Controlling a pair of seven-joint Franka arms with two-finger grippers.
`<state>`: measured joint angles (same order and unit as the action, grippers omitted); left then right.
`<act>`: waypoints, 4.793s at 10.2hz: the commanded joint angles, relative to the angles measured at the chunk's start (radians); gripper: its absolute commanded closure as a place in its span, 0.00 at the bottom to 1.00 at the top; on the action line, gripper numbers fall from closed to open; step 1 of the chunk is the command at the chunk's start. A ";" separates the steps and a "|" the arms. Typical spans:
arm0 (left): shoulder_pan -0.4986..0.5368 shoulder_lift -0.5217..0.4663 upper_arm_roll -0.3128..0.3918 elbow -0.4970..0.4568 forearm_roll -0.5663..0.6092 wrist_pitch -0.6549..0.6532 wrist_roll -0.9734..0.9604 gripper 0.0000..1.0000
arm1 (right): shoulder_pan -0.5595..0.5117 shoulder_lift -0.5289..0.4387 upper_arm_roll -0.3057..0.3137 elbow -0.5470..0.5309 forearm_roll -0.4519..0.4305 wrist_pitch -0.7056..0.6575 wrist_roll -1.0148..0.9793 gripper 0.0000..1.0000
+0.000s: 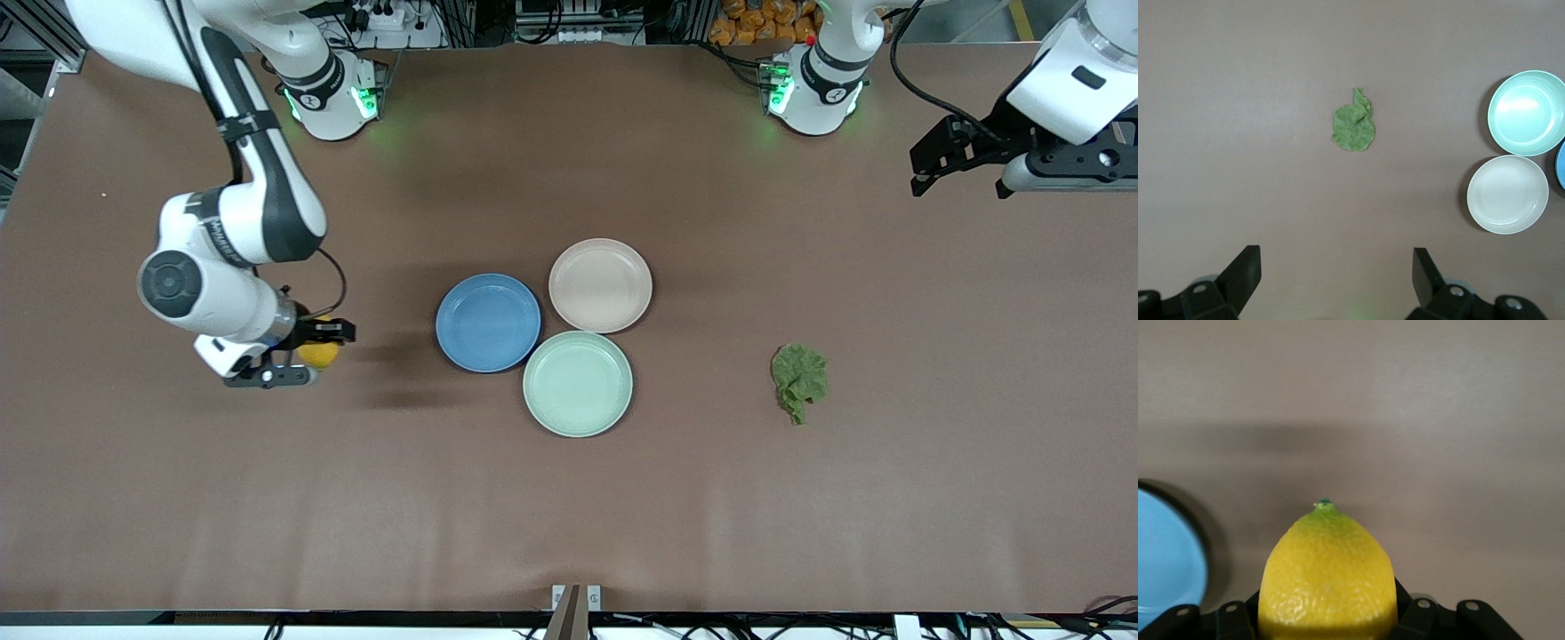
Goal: Pick lemon and lettuce from blue and beige plates
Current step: 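Lift the lemon off the blue plate with the right gripper, then lower the lemon onto the table with the right gripper, then open the right gripper and draw it back from the lemon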
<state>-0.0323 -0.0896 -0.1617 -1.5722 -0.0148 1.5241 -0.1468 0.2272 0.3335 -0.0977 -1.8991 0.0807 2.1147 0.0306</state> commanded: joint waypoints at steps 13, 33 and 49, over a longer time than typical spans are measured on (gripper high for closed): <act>0.008 0.001 0.007 0.023 -0.017 -0.024 0.044 0.00 | -0.068 0.067 -0.094 -0.227 -0.010 0.417 -0.227 0.59; 0.003 0.002 0.005 0.023 -0.025 -0.024 0.043 0.00 | -0.075 0.153 -0.096 0.013 0.070 0.144 -0.203 0.00; 0.005 0.008 0.005 0.021 -0.027 -0.022 0.043 0.00 | -0.208 -0.154 -0.032 0.305 -0.042 -0.474 -0.114 0.00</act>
<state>-0.0312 -0.0842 -0.1595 -1.5664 -0.0150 1.5174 -0.1361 0.0682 0.1865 -0.2005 -1.6506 0.0639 1.7037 -0.1367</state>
